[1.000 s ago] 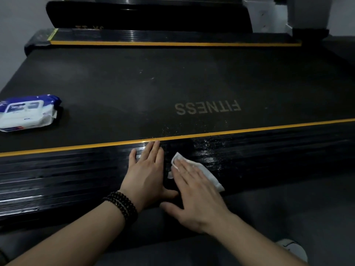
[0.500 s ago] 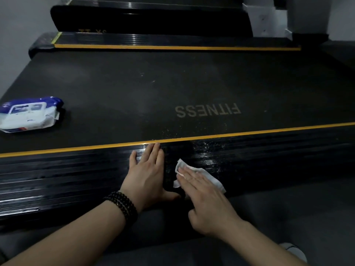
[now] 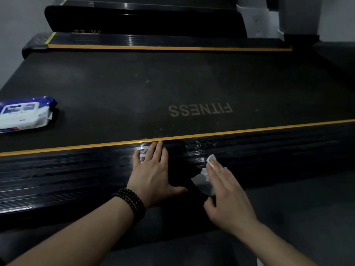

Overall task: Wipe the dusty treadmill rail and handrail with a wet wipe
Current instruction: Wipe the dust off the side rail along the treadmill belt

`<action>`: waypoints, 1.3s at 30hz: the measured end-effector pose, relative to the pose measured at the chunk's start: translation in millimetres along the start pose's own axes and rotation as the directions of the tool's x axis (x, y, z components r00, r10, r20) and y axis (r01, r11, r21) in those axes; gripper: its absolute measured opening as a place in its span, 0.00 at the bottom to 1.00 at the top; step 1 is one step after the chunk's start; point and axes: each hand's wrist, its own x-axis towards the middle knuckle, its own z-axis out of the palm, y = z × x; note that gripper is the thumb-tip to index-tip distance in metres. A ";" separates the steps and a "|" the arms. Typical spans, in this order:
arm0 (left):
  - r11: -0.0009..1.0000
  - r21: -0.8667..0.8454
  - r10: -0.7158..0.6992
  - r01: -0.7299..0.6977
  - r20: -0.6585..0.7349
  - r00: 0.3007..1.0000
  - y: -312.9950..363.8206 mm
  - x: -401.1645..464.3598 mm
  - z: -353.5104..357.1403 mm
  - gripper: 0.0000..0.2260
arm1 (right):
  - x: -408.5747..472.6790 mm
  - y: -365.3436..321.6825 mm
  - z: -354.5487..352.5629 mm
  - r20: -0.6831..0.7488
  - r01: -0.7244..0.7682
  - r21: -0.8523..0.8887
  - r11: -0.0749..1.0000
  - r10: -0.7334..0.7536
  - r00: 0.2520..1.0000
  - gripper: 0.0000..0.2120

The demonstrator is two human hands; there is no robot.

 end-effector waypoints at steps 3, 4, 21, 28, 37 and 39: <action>1.000 0.022 0.005 -0.006 0.008 1.000 -1.2 -0.6 0.1 0.60 | 3.5 -8.5 11.5 0.124 0.009 -0.095 0.995 0.003 0.992 0.46; 1.000 0.024 0.006 -0.006 0.000 1.000 -1.1 -0.7 0.4 0.60 | 5.0 -12.1 11.7 0.133 0.003 -0.101 0.995 0.011 0.991 0.46; 0.998 0.063 0.026 -0.022 -0.057 0.998 -3.8 -2.0 8.6 0.59 | 20.6 -28.0 3.0 0.203 0.024 -0.104 0.994 -0.002 0.979 0.47; 0.998 0.049 0.032 -0.030 -0.050 0.998 -3.5 -1.5 8.7 0.60 | 8.5 -4.5 -3.6 0.218 0.088 -0.152 0.984 -0.053 0.975 0.46; 0.999 0.042 0.028 -0.026 -0.057 0.998 -4.0 -0.6 10.3 0.60 | 6.9 -17.1 3.8 0.246 0.090 -0.104 0.990 -0.063 0.967 0.48; 0.999 0.046 0.026 -0.024 -0.055 0.998 -3.3 -0.3 9.4 0.60 | 6.8 -6.1 0.9 0.220 0.074 -0.124 0.990 -0.045 0.975 0.44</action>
